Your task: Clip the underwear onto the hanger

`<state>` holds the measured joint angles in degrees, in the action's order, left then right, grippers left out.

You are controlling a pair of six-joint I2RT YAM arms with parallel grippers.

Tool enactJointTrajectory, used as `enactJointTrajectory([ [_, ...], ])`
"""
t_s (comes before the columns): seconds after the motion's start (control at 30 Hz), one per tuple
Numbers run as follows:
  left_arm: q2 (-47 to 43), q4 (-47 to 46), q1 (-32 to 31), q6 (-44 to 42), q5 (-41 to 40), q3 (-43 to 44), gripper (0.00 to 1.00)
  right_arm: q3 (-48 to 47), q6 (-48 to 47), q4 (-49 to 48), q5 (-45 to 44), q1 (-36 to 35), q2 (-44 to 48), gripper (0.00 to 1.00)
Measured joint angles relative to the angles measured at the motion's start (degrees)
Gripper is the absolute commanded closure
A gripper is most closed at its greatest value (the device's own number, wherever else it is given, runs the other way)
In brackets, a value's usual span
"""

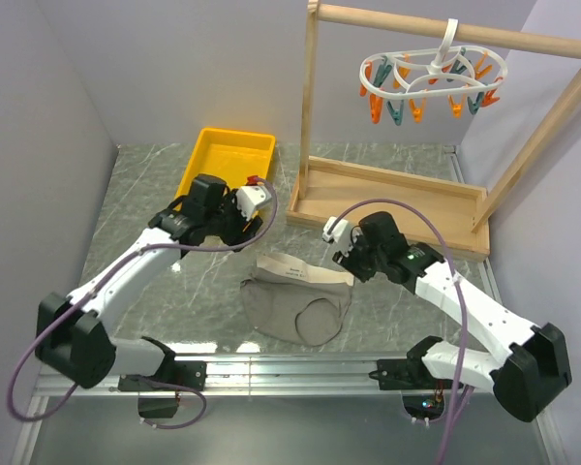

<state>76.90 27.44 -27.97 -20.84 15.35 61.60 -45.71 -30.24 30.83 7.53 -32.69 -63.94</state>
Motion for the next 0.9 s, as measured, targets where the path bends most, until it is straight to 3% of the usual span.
enactJointTrajectory([
  [0.03, -1.51, 0.44, 0.07, 0.33, 0.74, 0.13, 0.49, -0.81, 0.42, 0.85, 0.63, 0.0, 0.96, 0.61],
  [0.17, -3.32, 1.95, -0.31, 2.1, 4.83, 0.35, 0.59, -2.25, 1.36, 1.9, 2.69, -0.04, 1.81, 0.71],
  [0.5, 11.39, -0.9, -2.12, 9.64, 6.67, -1.7, 0.68, -0.31, 5.16, -2.56, 1.84, -3.85, -12.11, 0.75],
  [0.77, 26.73, -5.2, -1.84, 11.74, 5.03, 1.79, 0.68, -1.64, 5.75, -6.21, -3.13, -4.17, -25.16, 0.74],
  [0.9, 30.75, -8.35, -1.16, 13.05, 4.92, 6.36, 0.58, -2.75, 5.73, -8.79, -4.98, -3.5, -26.84, 0.69],
])
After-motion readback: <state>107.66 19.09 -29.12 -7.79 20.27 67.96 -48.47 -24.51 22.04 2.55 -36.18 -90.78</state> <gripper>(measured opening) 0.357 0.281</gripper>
